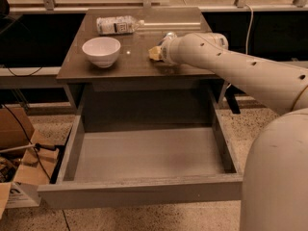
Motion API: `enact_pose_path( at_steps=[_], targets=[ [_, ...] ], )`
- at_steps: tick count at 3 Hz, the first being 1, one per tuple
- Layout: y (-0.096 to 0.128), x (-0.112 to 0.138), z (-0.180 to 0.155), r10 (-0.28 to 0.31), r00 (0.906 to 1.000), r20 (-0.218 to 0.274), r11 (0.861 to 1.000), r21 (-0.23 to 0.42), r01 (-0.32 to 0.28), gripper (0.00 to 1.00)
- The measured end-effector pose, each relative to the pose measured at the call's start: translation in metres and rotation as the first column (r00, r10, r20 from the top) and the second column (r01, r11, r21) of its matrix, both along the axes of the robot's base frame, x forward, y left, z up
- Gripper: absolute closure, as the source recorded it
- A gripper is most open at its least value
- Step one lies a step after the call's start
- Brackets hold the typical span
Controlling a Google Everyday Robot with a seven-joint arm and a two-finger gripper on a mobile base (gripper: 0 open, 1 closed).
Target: Place redbull can into top drawer
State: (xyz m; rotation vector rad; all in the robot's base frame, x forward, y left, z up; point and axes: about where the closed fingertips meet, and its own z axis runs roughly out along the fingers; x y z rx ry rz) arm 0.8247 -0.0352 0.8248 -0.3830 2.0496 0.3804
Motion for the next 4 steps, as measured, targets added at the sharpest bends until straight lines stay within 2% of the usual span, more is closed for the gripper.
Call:
enact_pose_path(
  at_steps=[1,2,3,4],
  targets=[
    [-0.007,-0.007,0.014,-0.016,0.9997,0.018,1.000,-0.020,0.016,0.76],
    [-0.021,-0.021,0.044,-0.032,0.9983,0.048,0.997,-0.065,0.035,0.98],
    [-0.036,-0.049,0.078,-0.024,0.9987,0.045,0.996,-0.083,0.027,1.00],
    [-0.052,-0.098,0.090,0.035,0.9988,-0.034,0.997,-0.071,-0.038,1.00]
  ],
)
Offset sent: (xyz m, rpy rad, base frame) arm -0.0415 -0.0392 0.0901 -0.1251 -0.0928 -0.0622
